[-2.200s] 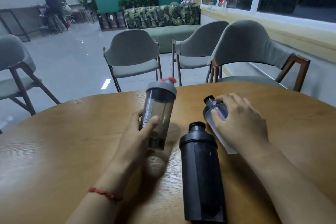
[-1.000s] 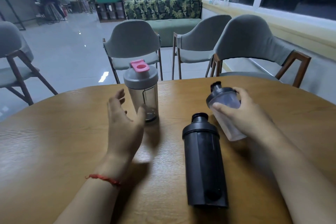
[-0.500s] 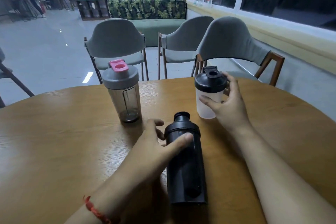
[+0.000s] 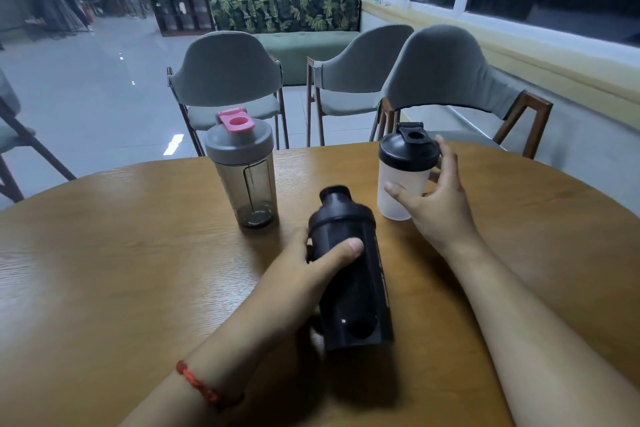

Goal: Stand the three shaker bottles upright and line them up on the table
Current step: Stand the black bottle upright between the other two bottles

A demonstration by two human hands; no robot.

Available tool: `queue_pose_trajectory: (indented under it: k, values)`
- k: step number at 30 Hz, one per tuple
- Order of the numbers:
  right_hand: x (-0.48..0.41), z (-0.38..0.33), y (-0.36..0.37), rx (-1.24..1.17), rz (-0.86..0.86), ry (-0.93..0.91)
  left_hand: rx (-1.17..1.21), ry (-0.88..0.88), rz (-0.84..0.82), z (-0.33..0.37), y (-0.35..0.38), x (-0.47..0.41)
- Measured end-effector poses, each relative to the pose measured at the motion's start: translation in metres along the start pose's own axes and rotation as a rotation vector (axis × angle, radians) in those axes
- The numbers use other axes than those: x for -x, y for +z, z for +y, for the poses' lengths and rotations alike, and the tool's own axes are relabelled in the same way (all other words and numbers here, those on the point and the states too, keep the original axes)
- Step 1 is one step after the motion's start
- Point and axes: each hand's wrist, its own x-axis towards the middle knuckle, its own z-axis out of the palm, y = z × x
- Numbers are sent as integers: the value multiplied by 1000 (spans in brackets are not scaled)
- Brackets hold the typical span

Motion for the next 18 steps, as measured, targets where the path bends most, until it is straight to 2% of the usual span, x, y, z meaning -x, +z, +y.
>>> queue_pose_trajectory:
  k: [4,9,12,18]
  values:
    - [-1,3,1,-18,-11,63,110,174,123,2,-7,-5]
    - [0,5,2,28,-59,93,-64,404,296,2,-9,-7]
    - [-1,8,3,25,-54,106,-147,425,322,-7,-9,-17]
    - [1,10,3,35,-69,128,-50,385,332,-18,-8,-31]
